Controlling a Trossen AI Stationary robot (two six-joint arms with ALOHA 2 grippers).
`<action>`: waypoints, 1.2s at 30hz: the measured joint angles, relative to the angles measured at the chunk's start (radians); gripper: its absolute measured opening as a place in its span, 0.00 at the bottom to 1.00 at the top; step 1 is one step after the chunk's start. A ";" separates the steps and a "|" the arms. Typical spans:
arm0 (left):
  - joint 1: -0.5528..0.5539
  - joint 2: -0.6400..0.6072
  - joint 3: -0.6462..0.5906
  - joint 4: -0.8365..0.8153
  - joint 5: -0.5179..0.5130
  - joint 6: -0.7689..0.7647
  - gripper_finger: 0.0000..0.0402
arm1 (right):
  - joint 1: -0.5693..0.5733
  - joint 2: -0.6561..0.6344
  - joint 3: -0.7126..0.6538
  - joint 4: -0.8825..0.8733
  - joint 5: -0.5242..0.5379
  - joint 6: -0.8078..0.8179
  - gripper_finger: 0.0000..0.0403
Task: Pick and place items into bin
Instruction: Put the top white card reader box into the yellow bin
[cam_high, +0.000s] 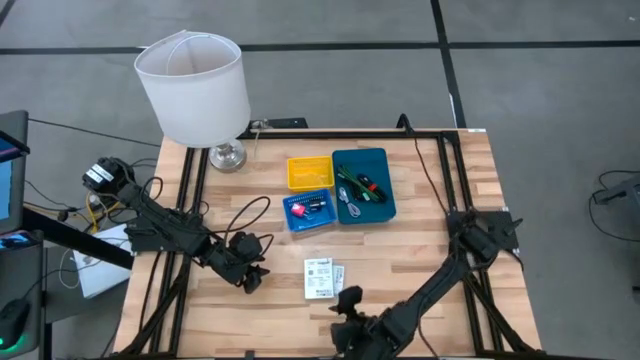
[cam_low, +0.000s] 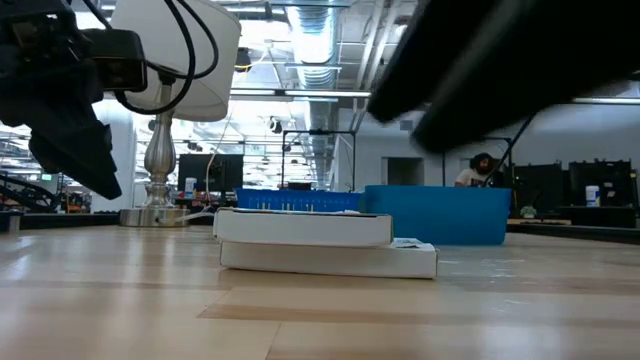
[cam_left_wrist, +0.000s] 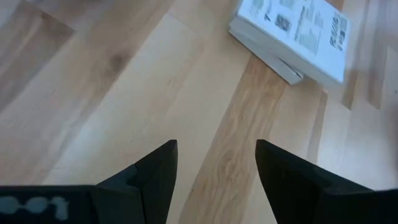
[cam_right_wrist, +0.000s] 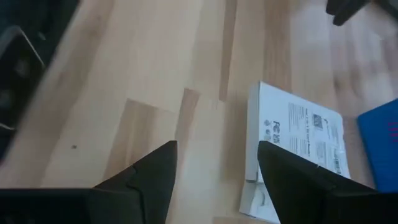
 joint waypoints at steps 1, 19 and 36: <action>-0.003 0.000 0.000 0.000 0.006 0.000 0.51 | 0.002 0.024 0.025 -0.018 0.026 0.005 0.54; -0.012 0.000 0.000 -0.001 0.009 -0.031 0.51 | 0.007 0.263 0.257 -0.280 0.215 0.001 0.54; -0.012 0.000 0.000 -0.001 0.002 -0.029 0.51 | -0.034 0.272 0.289 -0.322 0.271 0.010 0.53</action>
